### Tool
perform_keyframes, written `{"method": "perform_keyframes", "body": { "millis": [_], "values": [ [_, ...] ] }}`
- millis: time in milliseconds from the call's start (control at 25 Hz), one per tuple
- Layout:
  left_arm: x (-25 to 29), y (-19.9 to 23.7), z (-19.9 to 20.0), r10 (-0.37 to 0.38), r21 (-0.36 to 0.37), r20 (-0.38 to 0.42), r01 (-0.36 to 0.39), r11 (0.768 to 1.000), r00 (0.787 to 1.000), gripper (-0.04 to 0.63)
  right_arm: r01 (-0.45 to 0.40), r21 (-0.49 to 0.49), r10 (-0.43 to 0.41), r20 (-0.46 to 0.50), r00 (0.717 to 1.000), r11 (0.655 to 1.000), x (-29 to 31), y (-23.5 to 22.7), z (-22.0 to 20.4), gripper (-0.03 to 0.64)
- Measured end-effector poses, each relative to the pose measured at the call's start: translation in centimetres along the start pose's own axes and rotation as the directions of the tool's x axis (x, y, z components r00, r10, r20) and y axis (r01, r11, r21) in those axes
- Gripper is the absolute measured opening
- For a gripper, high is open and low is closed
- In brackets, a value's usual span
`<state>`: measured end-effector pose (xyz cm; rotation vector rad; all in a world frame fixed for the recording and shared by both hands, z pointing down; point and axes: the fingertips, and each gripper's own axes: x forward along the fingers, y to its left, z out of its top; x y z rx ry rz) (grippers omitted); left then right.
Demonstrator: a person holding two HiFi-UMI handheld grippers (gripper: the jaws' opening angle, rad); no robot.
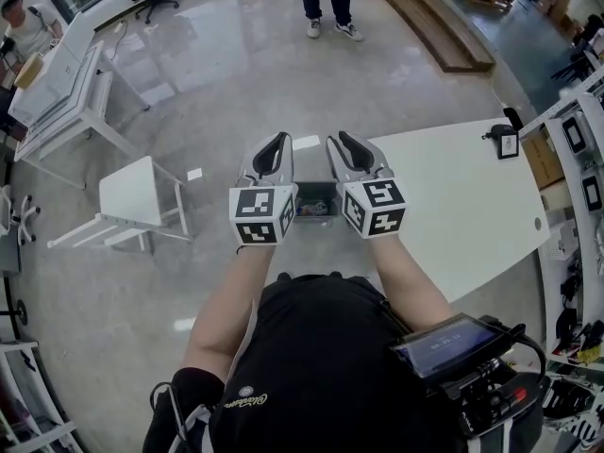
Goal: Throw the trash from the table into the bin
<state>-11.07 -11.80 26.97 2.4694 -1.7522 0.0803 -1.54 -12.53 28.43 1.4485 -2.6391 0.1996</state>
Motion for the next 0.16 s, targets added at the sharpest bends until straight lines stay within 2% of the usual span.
{"method": "perform_keyframes", "body": {
  "millis": [160],
  "values": [
    [0.09, -0.22, -0.07, -0.004, -0.001, 0.0, 0.004, 1.0, 1.0, 0.009, -0.012, -0.003, 0.012, -0.006, 1.0, 1.0, 0.14, 0.42, -0.11, 0.089]
  ]
}}
